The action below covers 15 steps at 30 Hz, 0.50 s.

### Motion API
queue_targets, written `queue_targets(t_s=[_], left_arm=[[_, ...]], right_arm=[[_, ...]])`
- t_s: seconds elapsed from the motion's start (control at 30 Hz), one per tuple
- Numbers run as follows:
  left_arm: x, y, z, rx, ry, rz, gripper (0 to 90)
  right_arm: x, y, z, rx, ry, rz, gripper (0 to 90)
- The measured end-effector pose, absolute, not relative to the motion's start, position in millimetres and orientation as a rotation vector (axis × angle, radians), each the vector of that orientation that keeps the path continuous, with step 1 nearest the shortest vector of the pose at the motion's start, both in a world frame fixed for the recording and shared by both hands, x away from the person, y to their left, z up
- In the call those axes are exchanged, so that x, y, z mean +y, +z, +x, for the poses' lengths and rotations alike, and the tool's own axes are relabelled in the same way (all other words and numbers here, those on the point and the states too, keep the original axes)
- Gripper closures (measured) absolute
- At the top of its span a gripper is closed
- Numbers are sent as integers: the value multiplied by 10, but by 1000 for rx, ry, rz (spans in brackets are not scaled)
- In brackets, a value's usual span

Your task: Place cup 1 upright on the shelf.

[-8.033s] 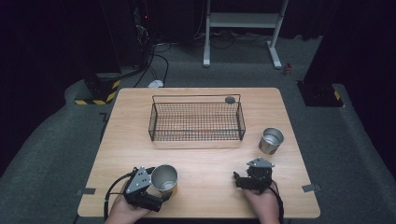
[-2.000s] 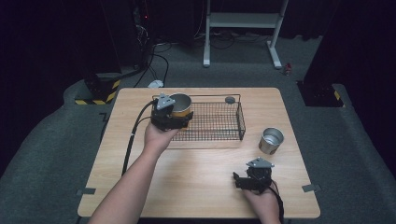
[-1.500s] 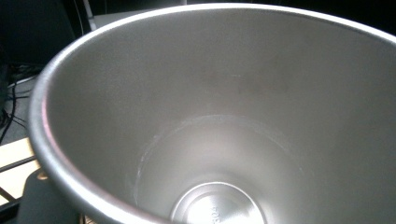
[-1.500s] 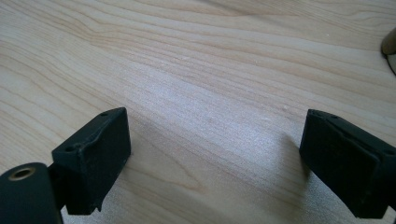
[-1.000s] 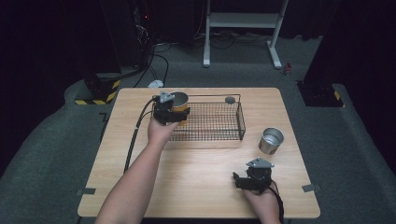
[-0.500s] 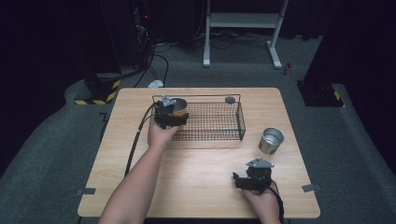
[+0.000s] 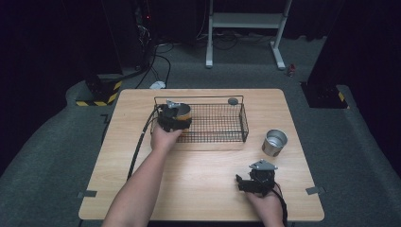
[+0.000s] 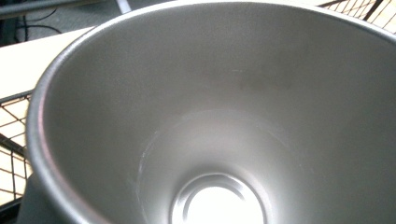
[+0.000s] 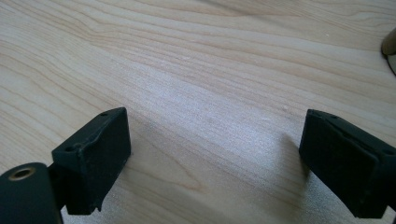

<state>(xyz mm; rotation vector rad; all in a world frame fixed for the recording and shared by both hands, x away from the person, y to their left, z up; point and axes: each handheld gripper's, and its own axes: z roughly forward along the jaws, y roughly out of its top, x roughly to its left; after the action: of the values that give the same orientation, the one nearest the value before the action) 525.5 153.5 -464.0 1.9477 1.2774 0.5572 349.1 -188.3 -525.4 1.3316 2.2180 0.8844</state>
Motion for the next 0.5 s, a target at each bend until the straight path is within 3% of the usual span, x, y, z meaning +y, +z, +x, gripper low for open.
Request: queue_targets(t_s=[0.5], left_arm=[[1544, -4730, 5253, 1317, 538, 1967, 167]], right_arm=[[-1882, -5254, 3490, 2217, 884, 1331, 92]])
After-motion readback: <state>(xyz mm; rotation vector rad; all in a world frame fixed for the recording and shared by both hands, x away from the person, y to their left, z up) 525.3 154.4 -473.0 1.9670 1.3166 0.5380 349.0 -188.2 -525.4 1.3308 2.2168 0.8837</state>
